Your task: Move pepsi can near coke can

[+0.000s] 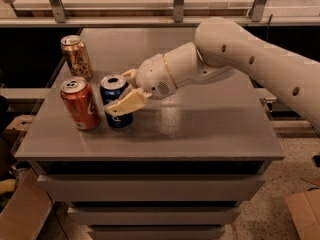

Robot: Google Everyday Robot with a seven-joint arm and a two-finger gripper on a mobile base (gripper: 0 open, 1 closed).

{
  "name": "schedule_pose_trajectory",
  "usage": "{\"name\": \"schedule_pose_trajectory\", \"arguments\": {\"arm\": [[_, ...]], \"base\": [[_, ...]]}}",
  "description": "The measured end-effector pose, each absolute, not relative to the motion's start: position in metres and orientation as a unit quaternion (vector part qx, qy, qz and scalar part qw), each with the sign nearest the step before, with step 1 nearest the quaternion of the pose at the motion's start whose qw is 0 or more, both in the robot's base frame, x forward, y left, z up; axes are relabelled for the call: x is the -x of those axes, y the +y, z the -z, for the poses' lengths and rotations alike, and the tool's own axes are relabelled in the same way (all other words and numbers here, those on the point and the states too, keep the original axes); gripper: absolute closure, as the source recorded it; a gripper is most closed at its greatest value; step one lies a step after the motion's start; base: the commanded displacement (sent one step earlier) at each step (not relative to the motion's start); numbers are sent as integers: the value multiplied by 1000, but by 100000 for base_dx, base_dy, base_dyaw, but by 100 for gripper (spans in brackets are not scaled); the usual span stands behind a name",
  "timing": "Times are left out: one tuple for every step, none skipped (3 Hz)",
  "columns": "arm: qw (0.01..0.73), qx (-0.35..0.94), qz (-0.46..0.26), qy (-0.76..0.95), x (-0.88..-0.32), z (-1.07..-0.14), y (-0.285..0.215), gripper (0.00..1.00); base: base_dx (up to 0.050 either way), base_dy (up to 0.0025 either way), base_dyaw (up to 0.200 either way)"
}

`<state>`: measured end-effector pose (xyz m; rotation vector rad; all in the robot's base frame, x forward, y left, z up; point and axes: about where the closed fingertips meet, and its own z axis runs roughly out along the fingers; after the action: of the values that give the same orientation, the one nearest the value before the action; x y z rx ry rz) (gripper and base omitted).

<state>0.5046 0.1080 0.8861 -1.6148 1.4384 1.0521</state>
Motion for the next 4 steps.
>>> {"name": "schedule_pose_trajectory", "arguments": {"arm": [[356, 629, -410, 557, -505, -885, 111, 36], [353, 630, -413, 556, -505, -885, 112, 13], [352, 629, -414, 555, -504, -885, 113, 0], [352, 630, -414, 555, -504, -885, 112, 0]], "base": [[0, 0, 0], [0, 0, 0], [0, 0, 0], [0, 0, 0]]}}
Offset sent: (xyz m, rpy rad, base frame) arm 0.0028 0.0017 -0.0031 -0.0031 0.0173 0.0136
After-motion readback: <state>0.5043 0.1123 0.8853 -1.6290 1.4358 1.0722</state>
